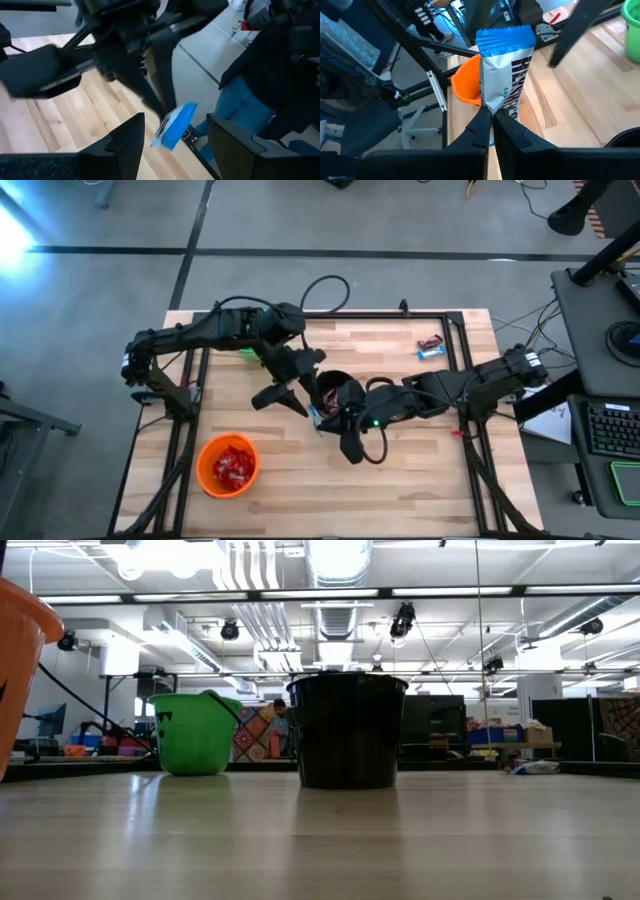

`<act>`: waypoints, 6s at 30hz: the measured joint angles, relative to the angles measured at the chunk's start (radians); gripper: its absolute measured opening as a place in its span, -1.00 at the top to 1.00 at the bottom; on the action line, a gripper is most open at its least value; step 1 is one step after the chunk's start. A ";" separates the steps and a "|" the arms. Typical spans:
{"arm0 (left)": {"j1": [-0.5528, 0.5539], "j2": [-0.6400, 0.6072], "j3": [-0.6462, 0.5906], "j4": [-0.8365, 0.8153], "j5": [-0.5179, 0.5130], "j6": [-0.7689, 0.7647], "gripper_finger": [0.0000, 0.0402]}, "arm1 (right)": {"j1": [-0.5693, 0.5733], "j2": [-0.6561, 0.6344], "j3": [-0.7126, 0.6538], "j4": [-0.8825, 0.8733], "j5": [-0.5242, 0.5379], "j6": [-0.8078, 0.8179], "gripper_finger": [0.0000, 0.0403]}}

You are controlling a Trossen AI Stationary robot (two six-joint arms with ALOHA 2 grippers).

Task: Sort candy
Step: Put the bottom white chocolate into the green bucket, then put the brown chocolate into the black bucket

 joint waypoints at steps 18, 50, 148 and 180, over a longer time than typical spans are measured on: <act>0.000 0.000 0.000 -0.057 -0.001 0.006 0.04 | -0.023 0.014 0.014 0.023 -0.015 -0.025 0.96; 0.010 -0.002 0.000 -0.176 -0.065 0.189 0.99 | -0.045 0.017 0.044 0.024 0.042 -0.060 0.82; 0.796 -0.031 -0.008 -0.506 -0.265 0.251 0.41 | -0.484 0.046 -0.042 -0.784 0.301 0.068 -0.01; 0.787 -0.030 -0.010 -0.506 -0.271 0.343 0.41 | -1.068 0.046 -0.353 -0.688 0.035 0.450 -0.01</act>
